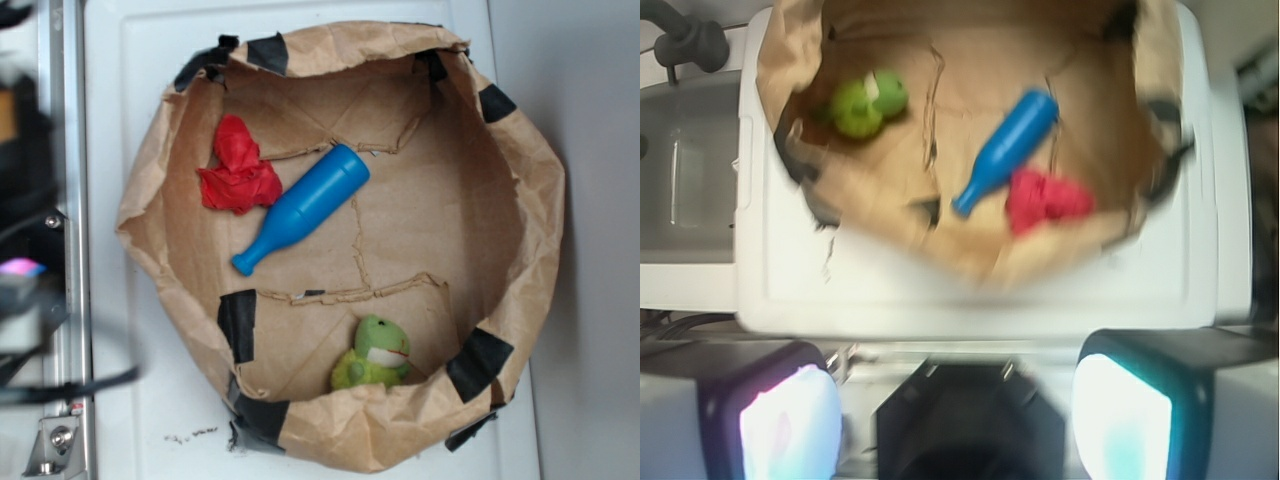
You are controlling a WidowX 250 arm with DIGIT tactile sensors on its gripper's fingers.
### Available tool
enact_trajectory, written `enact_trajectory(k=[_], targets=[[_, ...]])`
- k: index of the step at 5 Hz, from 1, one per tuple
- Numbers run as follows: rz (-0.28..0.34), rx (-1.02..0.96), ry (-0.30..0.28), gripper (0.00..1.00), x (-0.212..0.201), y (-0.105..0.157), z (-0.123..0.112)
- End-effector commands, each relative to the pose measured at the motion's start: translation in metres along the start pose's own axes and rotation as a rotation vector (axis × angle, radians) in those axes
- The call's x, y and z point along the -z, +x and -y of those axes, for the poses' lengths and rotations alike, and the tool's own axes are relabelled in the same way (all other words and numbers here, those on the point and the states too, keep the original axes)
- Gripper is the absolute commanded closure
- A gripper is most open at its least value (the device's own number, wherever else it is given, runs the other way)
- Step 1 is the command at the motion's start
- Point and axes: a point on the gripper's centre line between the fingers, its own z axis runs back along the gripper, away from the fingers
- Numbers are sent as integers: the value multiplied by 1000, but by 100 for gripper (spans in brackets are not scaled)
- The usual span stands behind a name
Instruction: Grab the red paper.
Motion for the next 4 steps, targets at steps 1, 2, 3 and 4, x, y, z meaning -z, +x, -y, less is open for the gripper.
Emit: enact_trajectory(k=[1, 2, 3, 4], targets=[[57, 313, -37, 0, 3, 36, -5], [62, 447, 1, 0, 27, 41, 2], [51, 455, -26, 0, 49, 51, -4], [69, 450, -11, 0, 63, 65, -22]])
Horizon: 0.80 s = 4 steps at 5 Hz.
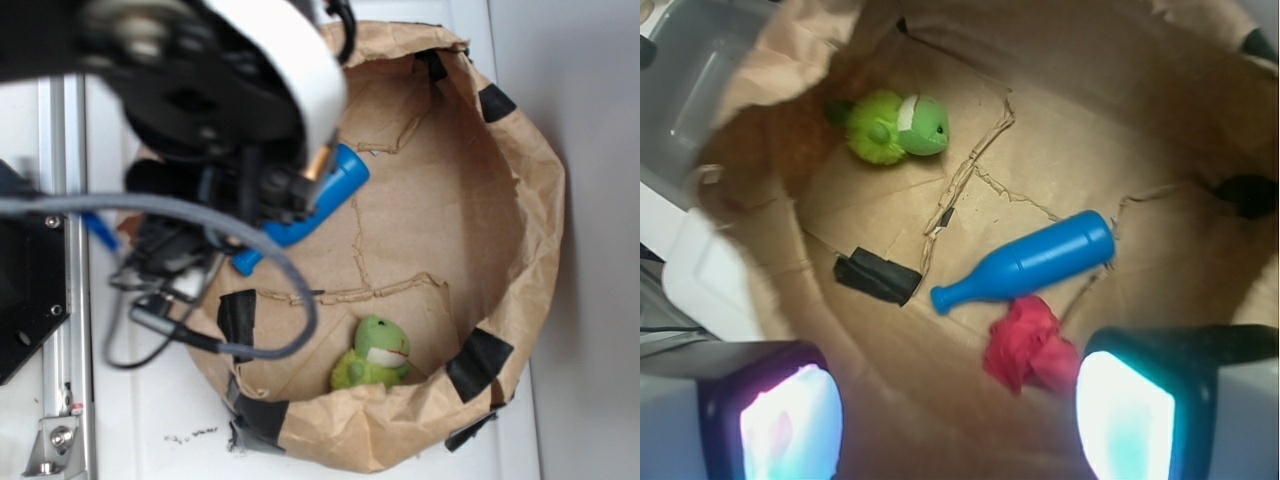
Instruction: Grab the red paper.
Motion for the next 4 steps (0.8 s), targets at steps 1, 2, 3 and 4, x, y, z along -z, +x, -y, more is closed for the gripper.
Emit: enact_trajectory(k=[1, 2, 3, 4], targets=[[49, -6, 29, 0, 12, 9, -34], [82, 61, 66, 0, 27, 2, -35], [56, 55, 73, 0, 45, -8, -39], [56, 55, 73, 0, 45, -8, -39]])
